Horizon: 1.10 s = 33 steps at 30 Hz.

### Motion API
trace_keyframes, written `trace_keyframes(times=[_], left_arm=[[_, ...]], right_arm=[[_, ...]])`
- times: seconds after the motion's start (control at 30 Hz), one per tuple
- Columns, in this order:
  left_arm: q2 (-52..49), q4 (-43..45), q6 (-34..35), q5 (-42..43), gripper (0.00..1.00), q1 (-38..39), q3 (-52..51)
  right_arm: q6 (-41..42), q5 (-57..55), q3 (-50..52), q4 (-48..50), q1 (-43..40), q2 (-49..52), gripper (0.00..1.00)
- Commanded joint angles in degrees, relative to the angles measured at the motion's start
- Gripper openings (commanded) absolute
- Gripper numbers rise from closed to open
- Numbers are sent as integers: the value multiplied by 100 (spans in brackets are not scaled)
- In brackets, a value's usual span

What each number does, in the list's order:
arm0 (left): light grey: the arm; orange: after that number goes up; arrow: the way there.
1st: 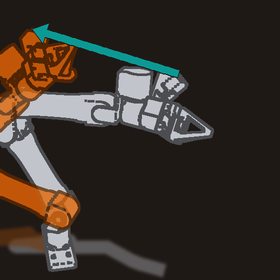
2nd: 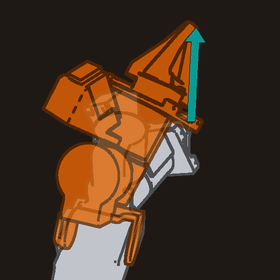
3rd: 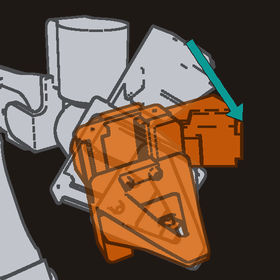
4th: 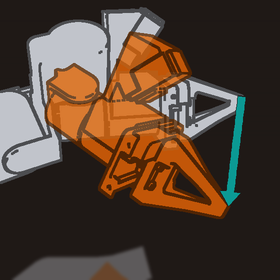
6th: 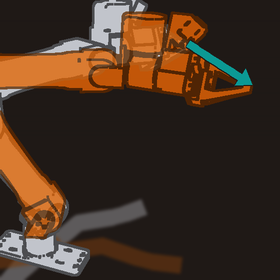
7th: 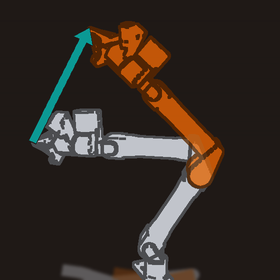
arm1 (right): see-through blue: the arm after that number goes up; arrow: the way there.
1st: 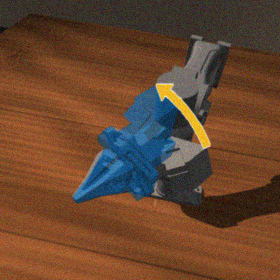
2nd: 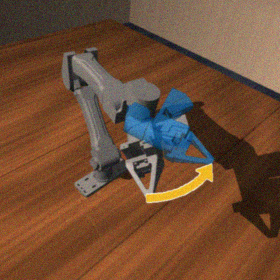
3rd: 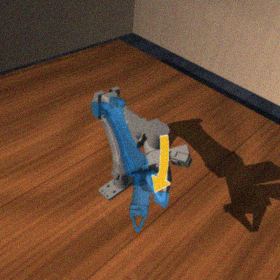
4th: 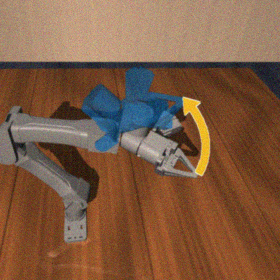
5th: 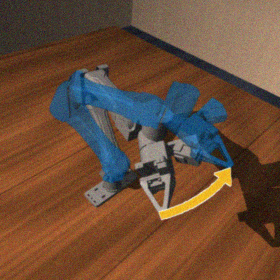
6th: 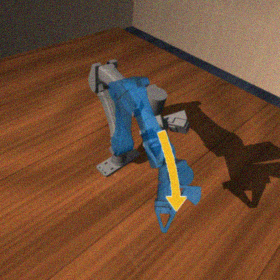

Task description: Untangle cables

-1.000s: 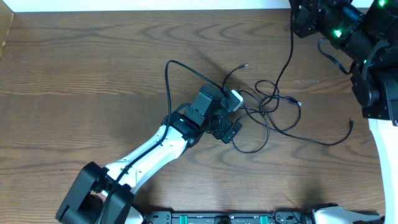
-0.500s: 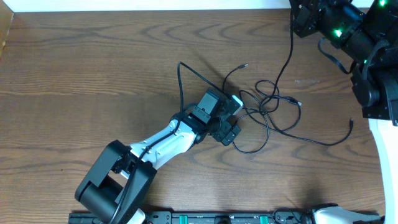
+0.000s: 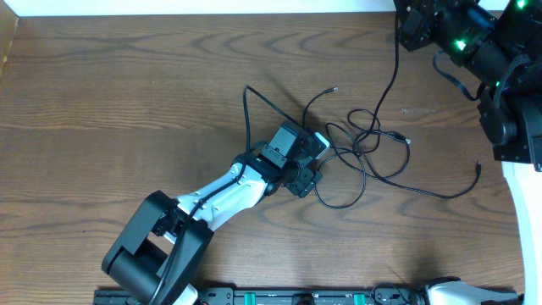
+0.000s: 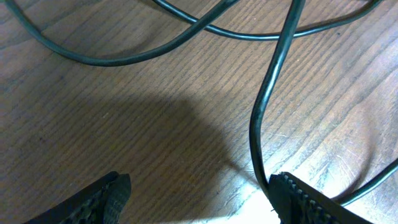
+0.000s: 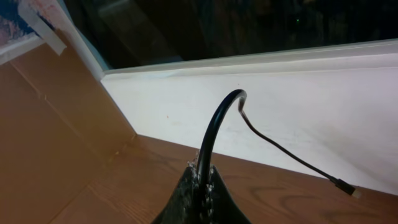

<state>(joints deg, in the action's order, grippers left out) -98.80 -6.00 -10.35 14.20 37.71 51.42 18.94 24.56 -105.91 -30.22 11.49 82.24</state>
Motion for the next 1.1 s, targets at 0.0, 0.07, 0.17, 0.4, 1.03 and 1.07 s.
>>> trace_keyframes(times=[0.0,0.07,0.17,0.4,1.03,1.07], left_arm=[[-24,-20,-13,170,77,4,7],[-24,-20,-13,562,84,7,7],[-24,-87,-15,785,95,72,7],[-286,-76,-37,415,93,197,7],[-579,179,577,-1340,8,-105,31],[-551,175,664,-1515,7,-210,31]], right_arm=[[76,70,-90,22,-20,-83,1],[76,70,-90,22,-20,-83,1],[76,68,-90,28,-20,-83,1],[262,72,-90,247,-13,-83,1],[138,-407,-90,-20,-15,-79,1],[66,-645,-90,-160,-22,-76,1]])
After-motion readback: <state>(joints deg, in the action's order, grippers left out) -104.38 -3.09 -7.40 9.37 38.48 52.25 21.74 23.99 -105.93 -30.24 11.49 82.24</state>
